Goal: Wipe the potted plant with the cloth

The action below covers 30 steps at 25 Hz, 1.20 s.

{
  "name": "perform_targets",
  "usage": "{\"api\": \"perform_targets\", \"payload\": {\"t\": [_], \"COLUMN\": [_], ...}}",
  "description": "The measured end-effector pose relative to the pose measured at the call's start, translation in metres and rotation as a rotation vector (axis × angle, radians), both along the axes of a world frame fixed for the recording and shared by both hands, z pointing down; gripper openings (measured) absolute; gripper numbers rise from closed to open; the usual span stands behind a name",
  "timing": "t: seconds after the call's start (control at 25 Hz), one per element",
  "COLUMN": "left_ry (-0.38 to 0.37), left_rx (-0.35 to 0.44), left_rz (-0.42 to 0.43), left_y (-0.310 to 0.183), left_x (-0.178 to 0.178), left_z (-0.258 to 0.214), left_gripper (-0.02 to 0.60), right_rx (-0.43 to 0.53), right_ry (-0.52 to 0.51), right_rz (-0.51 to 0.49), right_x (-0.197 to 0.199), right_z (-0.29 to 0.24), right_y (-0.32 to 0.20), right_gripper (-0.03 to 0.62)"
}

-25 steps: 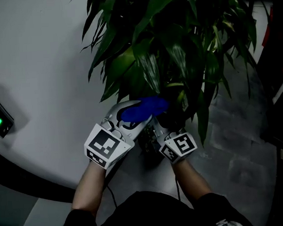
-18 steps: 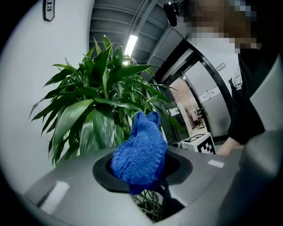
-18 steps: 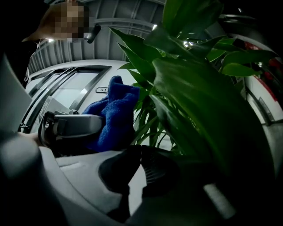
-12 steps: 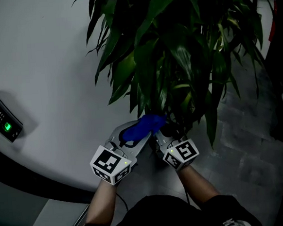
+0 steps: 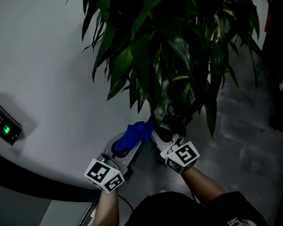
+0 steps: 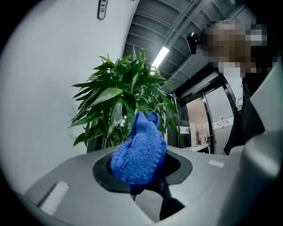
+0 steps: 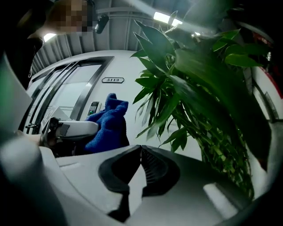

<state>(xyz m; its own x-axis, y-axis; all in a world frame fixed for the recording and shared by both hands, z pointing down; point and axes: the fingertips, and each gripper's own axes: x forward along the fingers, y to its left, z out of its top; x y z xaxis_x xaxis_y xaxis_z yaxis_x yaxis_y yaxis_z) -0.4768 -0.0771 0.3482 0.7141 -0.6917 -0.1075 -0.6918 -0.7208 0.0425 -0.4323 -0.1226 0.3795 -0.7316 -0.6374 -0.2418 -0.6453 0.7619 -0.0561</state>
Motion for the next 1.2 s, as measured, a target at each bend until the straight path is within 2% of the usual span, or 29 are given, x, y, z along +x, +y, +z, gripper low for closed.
{"api": "perform_targets", "payload": {"t": [0.12, 0.32, 0.48, 0.6, 0.68, 0.76, 0.84, 0.92, 1.04, 1.2], "left_ry": [0.046, 0.191, 0.249, 0.294, 0.273, 0.239, 0.247, 0.286, 0.332, 0.321], "left_rx": [-0.004, -0.004, 0.020, 0.007, 0.004, 0.007, 0.001, -0.018, -0.033, -0.004], "left_rz": [0.022, 0.048, 0.030, 0.047, 0.043, 0.025, 0.014, -0.013, -0.084, -0.126], "left_y": [0.013, 0.035, 0.035, 0.064, 0.083, 0.083, 0.079, 0.086, 0.105, 0.116], "left_x": [-0.007, -0.015, -0.024, 0.027, 0.066, 0.084, 0.093, 0.108, 0.149, 0.219], "left_z": [0.006, 0.011, 0.018, 0.022, 0.026, 0.035, 0.045, 0.052, 0.059, 0.060], "left_gripper": [0.155, 0.155, 0.155, 0.155, 0.155, 0.155, 0.155, 0.155, 0.155, 0.155], "right_rx": [-0.018, -0.049, -0.086, -0.074, -0.066, -0.068, -0.062, -0.053, -0.070, -0.062], "right_ry": [0.019, 0.064, 0.087, 0.092, 0.072, 0.041, 0.026, 0.017, -0.015, -0.039], "right_rz": [0.053, 0.179, 0.234, 0.267, 0.274, 0.276, 0.272, 0.261, 0.247, 0.275], "right_x": [0.016, 0.058, 0.076, 0.143, 0.191, 0.218, 0.236, 0.261, 0.325, 0.421], "right_z": [0.004, 0.021, 0.042, 0.039, 0.033, 0.030, 0.032, 0.038, 0.046, 0.048], "right_y": [0.011, 0.042, 0.058, 0.090, 0.102, 0.094, 0.085, 0.089, 0.105, 0.120], "right_gripper": [0.003, 0.003, 0.003, 0.003, 0.003, 0.003, 0.003, 0.003, 0.003, 0.003]}}
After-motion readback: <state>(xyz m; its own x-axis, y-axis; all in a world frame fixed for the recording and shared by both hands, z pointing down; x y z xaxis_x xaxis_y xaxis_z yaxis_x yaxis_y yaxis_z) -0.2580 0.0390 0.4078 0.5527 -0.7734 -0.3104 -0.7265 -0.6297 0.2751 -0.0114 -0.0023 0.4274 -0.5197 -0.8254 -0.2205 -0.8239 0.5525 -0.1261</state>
